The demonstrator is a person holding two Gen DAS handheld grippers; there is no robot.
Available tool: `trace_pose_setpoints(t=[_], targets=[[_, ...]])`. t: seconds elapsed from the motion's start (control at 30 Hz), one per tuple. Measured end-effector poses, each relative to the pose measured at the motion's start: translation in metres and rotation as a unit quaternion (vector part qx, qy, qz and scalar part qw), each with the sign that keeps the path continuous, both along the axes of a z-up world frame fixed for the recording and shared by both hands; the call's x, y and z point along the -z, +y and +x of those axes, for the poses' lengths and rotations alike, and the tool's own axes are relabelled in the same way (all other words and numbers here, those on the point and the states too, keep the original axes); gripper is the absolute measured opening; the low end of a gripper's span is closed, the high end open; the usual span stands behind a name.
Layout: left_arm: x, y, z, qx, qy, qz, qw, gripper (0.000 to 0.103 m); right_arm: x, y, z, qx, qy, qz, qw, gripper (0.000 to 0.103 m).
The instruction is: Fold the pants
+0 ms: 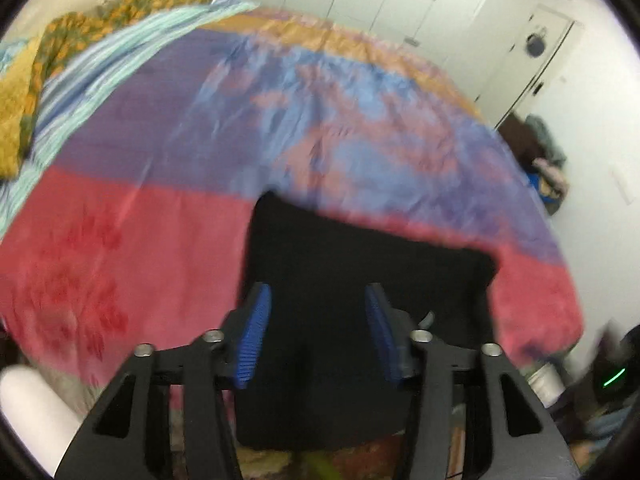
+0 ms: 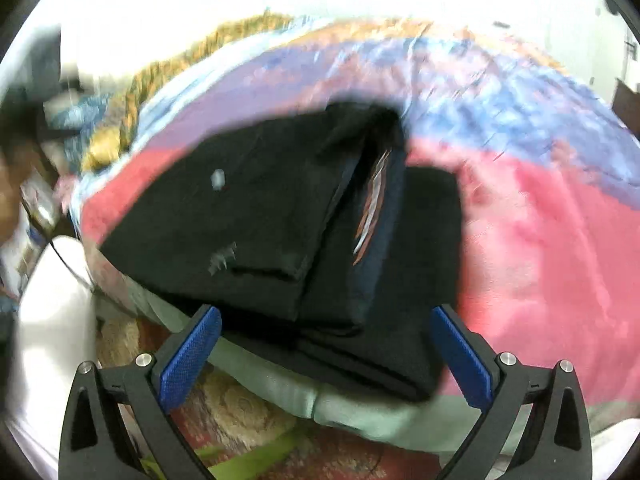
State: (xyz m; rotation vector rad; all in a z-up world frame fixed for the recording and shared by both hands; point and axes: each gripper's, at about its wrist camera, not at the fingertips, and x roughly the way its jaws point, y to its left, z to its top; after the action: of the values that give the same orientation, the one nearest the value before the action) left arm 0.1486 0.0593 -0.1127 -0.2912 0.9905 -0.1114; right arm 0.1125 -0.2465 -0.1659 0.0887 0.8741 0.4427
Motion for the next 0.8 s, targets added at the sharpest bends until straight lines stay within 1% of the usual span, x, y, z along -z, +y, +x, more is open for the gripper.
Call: trace_pose_setpoints(t=[0.03,0.07,0.1,0.13,0.17,0.2,0.27,0.3,0.4,0.43,0.47,0.5,0.57,0.6,0.67,0.7,0.77,0.8], targets=[[0.018,-0.005,-0.001,0.014,0.017,-0.009,0.9997,0.035,-0.006,-0.007,0.0,0.003,-0.005,0.016,1.0,0.103],[0.037,-0.015,-0.003,0.031,0.033,-0.013,0.9989,0.032,-0.015,-0.019,0.005,0.001,-0.002,0.054,0.999,0.103],[0.048,-0.024,-0.003,0.038,0.038,-0.006,0.9986,0.032,-0.019,-0.027,0.01,-0.003,0.007,0.086,0.996,0.102],[0.054,-0.032,-0.005,0.04,0.034,0.007,0.9986,0.032,-0.021,-0.036,0.019,-0.007,0.026,0.132,0.991,0.097],[0.055,-0.039,-0.008,0.045,0.025,0.017,0.9985,0.033,-0.019,-0.044,0.031,-0.007,0.056,0.182,0.982,0.087],[0.054,-0.043,-0.01,0.048,0.018,0.021,0.9985,0.037,-0.014,-0.048,0.041,-0.007,0.082,0.211,0.974,0.085],[0.051,-0.048,-0.011,0.054,0.014,0.014,0.9983,0.042,-0.001,-0.048,0.059,-0.014,0.137,0.251,0.958,0.076],[0.052,-0.046,-0.011,0.055,0.012,0.011,0.9984,0.042,0.006,-0.045,0.068,-0.021,0.157,0.257,0.953,0.075],[0.054,-0.042,-0.013,0.048,0.011,-0.002,0.9988,0.042,0.02,-0.029,0.082,-0.051,0.19,0.236,0.952,0.071],[0.053,-0.041,-0.019,0.046,0.009,-0.006,0.9989,0.042,0.022,-0.025,0.085,-0.064,0.199,0.231,0.95,0.066],[0.052,-0.04,-0.021,0.045,0.008,-0.01,0.9989,0.041,0.024,-0.018,0.084,-0.076,0.206,0.224,0.95,0.063],[0.054,-0.045,-0.017,0.045,0.007,-0.011,0.9989,0.042,0.024,-0.014,0.085,-0.082,0.208,0.215,0.951,0.063],[0.056,-0.046,-0.014,0.045,0.007,-0.009,0.9989,0.042,0.027,-0.009,0.084,-0.094,0.22,0.182,0.954,0.062],[0.056,-0.046,-0.014,0.045,0.007,-0.007,0.9989,0.042,0.031,-0.004,0.084,-0.092,0.23,0.157,0.956,0.062],[0.055,-0.047,-0.015,0.045,0.007,-0.003,0.9989,0.042,0.039,-0.002,0.091,-0.101,0.241,0.146,0.954,0.061],[0.055,-0.047,-0.015,0.045,0.007,-0.002,0.999,0.043,0.043,0.001,0.091,-0.105,0.246,0.136,0.954,0.059],[0.055,-0.047,-0.015,0.044,0.007,-0.002,0.999,0.044,0.046,0.006,0.093,-0.11,0.247,0.123,0.955,0.048],[0.056,-0.047,-0.016,0.043,0.007,-0.003,0.999,0.044,0.047,0.009,0.094,-0.113,0.247,0.115,0.956,0.048]])
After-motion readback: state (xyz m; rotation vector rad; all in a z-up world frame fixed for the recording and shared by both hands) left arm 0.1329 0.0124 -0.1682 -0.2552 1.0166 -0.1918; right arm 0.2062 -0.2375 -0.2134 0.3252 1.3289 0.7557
